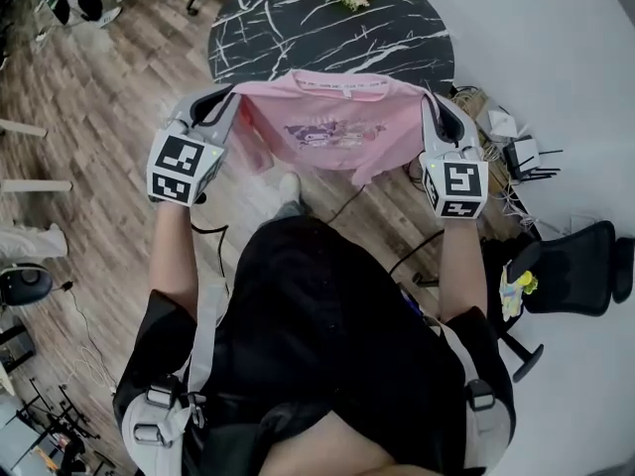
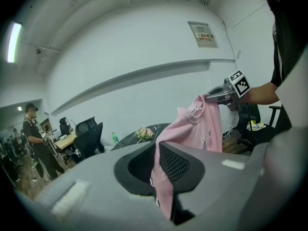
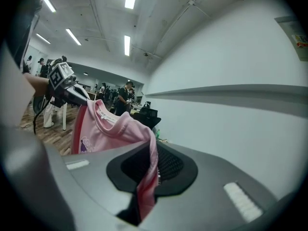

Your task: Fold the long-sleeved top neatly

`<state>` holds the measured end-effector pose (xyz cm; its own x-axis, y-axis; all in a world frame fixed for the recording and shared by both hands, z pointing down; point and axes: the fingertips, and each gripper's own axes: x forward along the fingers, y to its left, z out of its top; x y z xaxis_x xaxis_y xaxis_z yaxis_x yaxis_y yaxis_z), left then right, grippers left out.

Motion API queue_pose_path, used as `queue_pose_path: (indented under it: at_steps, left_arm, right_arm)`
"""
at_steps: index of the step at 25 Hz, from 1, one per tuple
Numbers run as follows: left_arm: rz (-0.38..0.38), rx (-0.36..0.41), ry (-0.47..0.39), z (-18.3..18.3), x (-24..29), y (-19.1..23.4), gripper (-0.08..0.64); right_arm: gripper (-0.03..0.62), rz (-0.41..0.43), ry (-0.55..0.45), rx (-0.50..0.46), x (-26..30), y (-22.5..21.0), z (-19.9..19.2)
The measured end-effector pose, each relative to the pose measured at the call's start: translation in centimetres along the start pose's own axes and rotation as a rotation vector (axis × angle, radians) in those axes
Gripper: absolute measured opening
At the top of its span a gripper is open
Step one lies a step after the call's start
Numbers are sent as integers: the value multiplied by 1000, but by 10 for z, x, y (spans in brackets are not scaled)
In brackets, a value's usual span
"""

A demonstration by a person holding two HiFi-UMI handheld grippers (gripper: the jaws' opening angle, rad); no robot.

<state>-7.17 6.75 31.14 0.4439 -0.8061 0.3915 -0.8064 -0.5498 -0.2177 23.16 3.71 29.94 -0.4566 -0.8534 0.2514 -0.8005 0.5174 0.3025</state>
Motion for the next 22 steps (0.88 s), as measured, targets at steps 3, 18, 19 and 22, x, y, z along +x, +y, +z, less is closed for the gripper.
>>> queue_pose_path:
  at_steps: [3,18,19,22]
  left_arm:
    - [-8,9,-3,9,26,24,26]
    - [-126,31,59,-10,131,121,26]
    - [-137,28,62,-14,138,124,26]
    - [-156,20,75,-22,159,135,26]
  right_arm:
    - [23,-14,19,0,28,-12,1]
    - [23,-89,145,-29,162,-33,-6]
    - [23,-95,157,-36,169,-34,-9]
    - [23,-115,187,-49,190,-38,-16]
